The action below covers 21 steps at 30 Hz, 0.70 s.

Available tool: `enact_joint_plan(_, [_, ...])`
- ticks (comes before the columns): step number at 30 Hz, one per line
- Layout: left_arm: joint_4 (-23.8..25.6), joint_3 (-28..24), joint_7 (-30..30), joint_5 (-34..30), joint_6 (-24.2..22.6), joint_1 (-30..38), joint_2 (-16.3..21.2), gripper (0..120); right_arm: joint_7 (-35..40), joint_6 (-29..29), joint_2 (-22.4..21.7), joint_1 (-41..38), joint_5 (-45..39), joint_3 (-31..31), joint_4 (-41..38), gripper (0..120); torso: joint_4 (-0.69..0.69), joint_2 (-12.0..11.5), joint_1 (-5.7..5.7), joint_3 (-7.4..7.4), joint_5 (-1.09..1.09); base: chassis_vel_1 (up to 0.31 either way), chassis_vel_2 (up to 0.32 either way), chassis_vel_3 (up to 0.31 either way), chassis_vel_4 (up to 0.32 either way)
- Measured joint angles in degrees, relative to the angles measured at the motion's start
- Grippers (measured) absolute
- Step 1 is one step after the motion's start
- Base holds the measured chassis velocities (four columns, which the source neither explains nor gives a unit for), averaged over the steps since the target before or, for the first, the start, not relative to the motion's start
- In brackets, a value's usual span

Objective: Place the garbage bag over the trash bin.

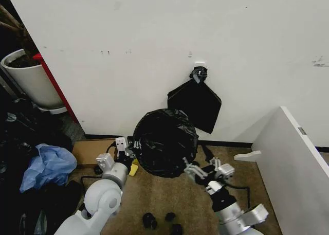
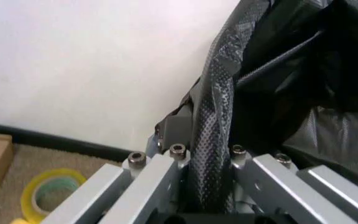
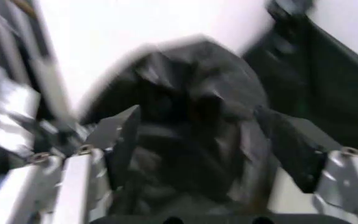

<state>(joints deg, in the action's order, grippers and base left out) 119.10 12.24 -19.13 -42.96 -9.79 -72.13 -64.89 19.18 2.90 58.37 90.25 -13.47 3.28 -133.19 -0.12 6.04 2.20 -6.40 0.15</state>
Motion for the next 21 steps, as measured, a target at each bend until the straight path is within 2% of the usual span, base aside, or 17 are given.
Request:
enact_joint_plan(1, [-0.22,-0.21,0.53,1.12,0.9,-0.17,-0.16,1,4.21,-5.66,-0.85,-1.48,-0.1,-2.13,-1.56,63,0.0,0.0,0.0,0.0,0.0,0.0,0.0,0.0,0.0])
enact_joint_plan(3, [-0.5,-0.51,1.19,2.41,1.94,-0.42,-0.46,1,7.6,-11.06,-1.9,-3.71,-2.29,-4.39,-3.08,57,0.01,0.0,0.0,0.0,0.0,0.0,0.0,0.0,0.0])
enact_joint_plan(5, [-0.53,-0.54,1.28,2.57,2.06,-0.46,-0.52,1,7.88,-11.63,-2.01,-3.98,-2.69,-4.61,-3.22,54,0.01,0.0,0.0,0.0,0.0,0.0,0.0,0.0,0.0])
enact_joint_plan(7, [-1.24,-1.21,2.64,4.58,3.71,-0.67,-1.18,1,9.69,-17.24,-4.08,-7.24,-10.02,-6.2,-4.42,42,0.02,0.0,0.0,0.0,0.01,0.0,0.0,0.0,0.0])
enact_joint_plan(9, [-2.24,-2.57,3.75,5.87,5.02,-0.14,-1.45,1,10.2,-19.61,-5.45,-8.21,-14.56,-6.07,-5.0,33,0.02,0.0,0.0,0.0,0.01,0.0,0.0,0.0,0.0])
enact_joint_plan(14, [-3.8,-5.48,5.88,7.38,7.39,1.17,-1.56,1,11.08,-22.28,-7.04,-8.74,-18.97,-5.21,-5.83,23,0.0,0.0,0.0,0.0,0.0,0.0,0.0,0.0,0.0])
enact_joint_plan(17, [-5.62,-8.39,8.86,8.85,10.92,1.71,-2.16,1,11.36,-23.5,-8.07,-10.92,-21.1,-5.11,-5.45,4,0.0,0.0,0.0,0.0,0.01,0.0,0.0,0.0,0.0])
enact_joint_plan(21, [-7.71,-10.97,9.61,10.17,13.12,2.0,-4.02,1,13.31,-25.99,-7.92,-14.09,-21.73,-5.97,-3.81,0,0.01,0.0,0.0,0.0,0.01,0.0,0.0,0.0,0.0])
